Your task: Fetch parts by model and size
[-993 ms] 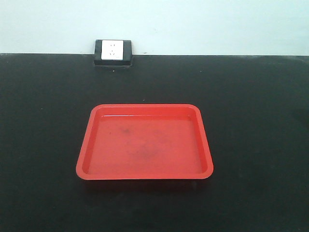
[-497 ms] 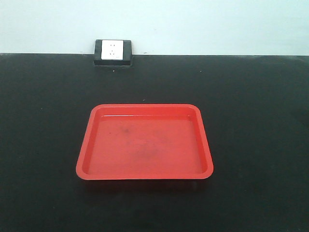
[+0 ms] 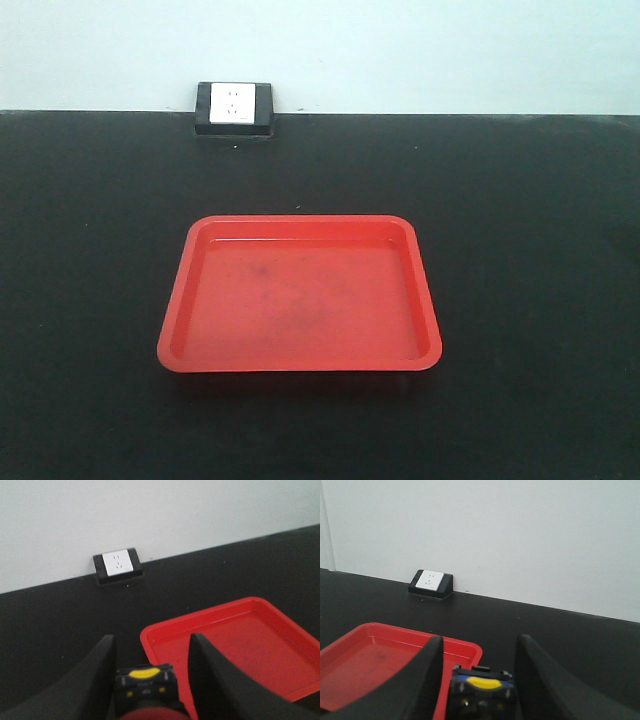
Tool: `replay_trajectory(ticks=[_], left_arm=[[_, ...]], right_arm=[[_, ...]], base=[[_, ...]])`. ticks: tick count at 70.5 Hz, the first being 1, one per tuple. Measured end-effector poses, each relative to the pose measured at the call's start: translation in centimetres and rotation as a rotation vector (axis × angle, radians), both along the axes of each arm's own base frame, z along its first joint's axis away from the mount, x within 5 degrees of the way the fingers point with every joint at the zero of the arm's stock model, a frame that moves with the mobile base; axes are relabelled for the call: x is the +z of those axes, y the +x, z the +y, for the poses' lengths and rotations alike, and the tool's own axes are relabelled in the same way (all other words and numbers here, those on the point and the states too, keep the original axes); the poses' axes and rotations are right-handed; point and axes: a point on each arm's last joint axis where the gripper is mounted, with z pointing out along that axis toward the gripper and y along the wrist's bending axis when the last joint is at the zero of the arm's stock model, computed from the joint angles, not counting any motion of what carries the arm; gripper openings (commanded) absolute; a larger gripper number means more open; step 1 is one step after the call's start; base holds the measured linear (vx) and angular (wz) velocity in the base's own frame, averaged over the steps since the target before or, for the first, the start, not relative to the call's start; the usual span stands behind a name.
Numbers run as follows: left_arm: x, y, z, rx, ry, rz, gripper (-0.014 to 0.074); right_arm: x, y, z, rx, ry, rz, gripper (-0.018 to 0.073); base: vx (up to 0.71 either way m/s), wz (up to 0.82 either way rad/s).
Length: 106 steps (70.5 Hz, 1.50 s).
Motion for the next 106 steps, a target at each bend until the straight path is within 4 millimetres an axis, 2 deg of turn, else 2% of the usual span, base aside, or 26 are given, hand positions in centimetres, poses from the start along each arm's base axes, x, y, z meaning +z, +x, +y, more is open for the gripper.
replay_trajectory(ticks=[17,31,43,51,60,68,83,106], left_arm=[[-0.3,7.1,-3.0,-0.025,0.014,0.245,-0.0006],[-0.7,12.1,-5.7,-0.075,-0.057,0.365,-0.0006],[-2.1,16.3,-8.1,-0.102,-0.074,0.495,-0.0006],[-3.8,18.7,-10.0,-0.112,-0.062,0.594,-0.0006],[-5.5,20.5,-12.2,-0.088,-0.019,0.685,-0.0006],[-6.7,21.7,-13.3,0.003,0.009,0.755,-0.0006],[-9.0,23.9,-14.6,0.086,-0.012,0.808,-0.0006],[-14.1,26.3,-15.7,0.141,-0.004,0.855,-0.0006]], right_arm=[[0.0,0.0,0.0,0.000,0.000,0.000,-0.0005],[0.0,0.0,0.0,0.000,0.000,0.000,-0.0005],[0.0,0.0,0.0,0.000,0.000,0.000,-0.0005],[0.0,0.0,0.0,0.000,0.000,0.000,-0.0005],[0.0,0.0,0.0,0.000,0.000,0.000,-0.0005],[0.0,0.0,0.0,0.000,-0.001,0.003,-0.0005],[-0.3,0.0,0.0,0.000,-0.008,0.029,-0.0005],[-0.7,-0.1,0.0,0.000,-0.021,0.079,-0.0005]], base=[[0.00,0.00],[0.00,0.00],[0.00,0.00],[0.00,0.00],[0.00,0.00],[0.00,0.00],[0.00,0.00],[0.00,0.00]])
